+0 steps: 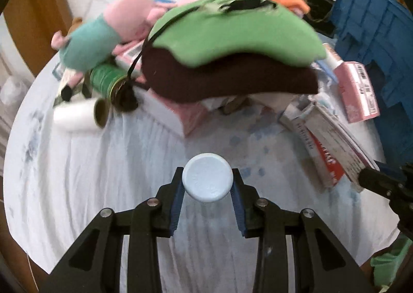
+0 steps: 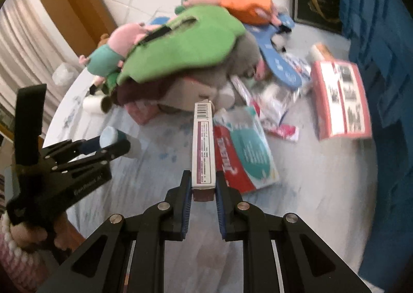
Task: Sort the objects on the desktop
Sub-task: 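Grasp the white pill bottle with the left gripper while the right grasps a slim white box, then carry the pill bottle and slim box over the blue bin and release both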
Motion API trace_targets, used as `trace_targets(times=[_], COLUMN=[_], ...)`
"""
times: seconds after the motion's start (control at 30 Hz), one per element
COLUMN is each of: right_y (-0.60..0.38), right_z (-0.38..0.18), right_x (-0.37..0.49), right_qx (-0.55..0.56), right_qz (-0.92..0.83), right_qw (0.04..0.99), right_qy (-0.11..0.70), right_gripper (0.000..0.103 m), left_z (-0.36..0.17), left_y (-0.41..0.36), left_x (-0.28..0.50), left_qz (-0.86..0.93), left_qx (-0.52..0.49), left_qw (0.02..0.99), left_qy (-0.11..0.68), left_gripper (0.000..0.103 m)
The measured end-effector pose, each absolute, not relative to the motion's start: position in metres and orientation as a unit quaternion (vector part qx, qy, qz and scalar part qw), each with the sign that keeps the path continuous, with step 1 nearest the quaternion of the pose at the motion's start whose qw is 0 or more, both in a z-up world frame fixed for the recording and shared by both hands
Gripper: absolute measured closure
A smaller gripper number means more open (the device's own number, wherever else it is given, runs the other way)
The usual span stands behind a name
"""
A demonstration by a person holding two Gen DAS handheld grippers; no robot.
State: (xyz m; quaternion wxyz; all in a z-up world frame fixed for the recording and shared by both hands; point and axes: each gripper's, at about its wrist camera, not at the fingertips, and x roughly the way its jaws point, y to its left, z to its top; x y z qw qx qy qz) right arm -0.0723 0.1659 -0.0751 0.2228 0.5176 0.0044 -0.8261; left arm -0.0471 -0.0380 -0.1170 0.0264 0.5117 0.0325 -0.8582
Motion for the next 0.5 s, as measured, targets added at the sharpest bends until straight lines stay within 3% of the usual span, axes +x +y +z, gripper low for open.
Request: trace_targets(times=[0.27,0.5], right_y=[0.17,0.17], right_z=[-0.077,-0.042], right_x=[-0.066,-0.063], right_qx=[0.521,0.484], right_qz=[-0.825,-0.845], right_qw=[0.219,0.225], right_qy=[-0.003,-0.003], right_gripper=[0.086,0.086], left_z=[-0.103,-0.056], left_y=[-0.033,-0.012], left_x=[-0.043,-0.04], left_qz=[-0.871,-0.893], left_qx=[0.491,0.449], left_qw=[0.021,0.017], left_qy=[0.023,-0.001], left_gripper=[0.069,0.069])
